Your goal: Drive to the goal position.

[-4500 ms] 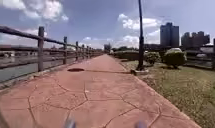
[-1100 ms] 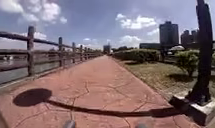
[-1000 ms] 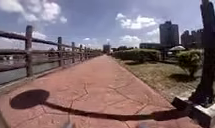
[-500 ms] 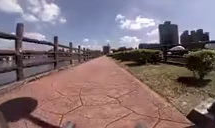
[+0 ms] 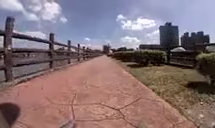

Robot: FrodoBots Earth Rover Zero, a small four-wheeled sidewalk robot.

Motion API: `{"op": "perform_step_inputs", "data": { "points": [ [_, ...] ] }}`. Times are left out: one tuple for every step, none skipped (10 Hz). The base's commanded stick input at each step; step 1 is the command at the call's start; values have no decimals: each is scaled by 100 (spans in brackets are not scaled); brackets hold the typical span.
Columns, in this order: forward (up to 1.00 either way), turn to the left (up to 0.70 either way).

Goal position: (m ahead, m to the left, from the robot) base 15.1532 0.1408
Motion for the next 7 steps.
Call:
{"op": "perform_step_inputs", "data": {
  "points": [
    [70, 0],
    [70, 0],
    [70, 0],
    [70, 0],
    [70, 0],
    [70, 0],
    [70, 0]
  ]
}}
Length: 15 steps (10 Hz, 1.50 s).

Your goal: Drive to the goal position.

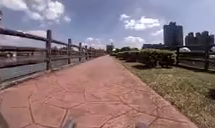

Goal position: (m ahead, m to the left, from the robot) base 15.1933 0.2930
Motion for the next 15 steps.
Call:
{"op": "perform_step_inputs", "data": {
  "points": [
    [70, 0],
    [70, 0],
    [70, 0],
    [70, 0],
    [70, 0],
    [70, 0],
    [70, 0],
    [70, 0],
    [70, 0],
    [70, 0],
    [70, 0],
    [70, 0],
    [70, 0],
    [70, 0],
    [70, 0]
  ]
}}
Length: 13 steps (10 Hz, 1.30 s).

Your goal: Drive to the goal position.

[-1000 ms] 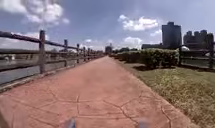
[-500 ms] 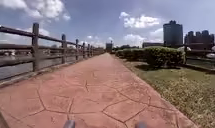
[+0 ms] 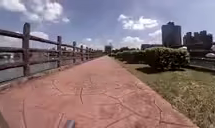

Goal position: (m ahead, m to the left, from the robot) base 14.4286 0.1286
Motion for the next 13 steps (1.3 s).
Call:
{"op": "perform_step_inputs", "data": {
  "points": [
    [70, 0],
    [70, 0],
    [70, 0],
    [70, 0],
    [70, 0],
    [70, 0],
    [70, 0],
    [70, 0],
    [70, 0],
    [70, 0],
    [70, 0],
    [70, 0],
    [70, 27]
  ]
}}
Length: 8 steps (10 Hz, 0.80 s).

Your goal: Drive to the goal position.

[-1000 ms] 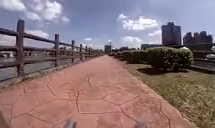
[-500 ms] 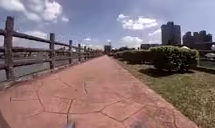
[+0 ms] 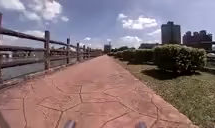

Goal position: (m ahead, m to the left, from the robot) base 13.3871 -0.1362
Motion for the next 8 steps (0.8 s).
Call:
{"op": "perform_step_inputs", "data": {
  "points": [
    [70, 27],
    [70, 4],
    [70, 0],
    [70, 0],
    [70, 0],
    [70, 7],
    [70, 27],
    [70, 27]
  ]
}}
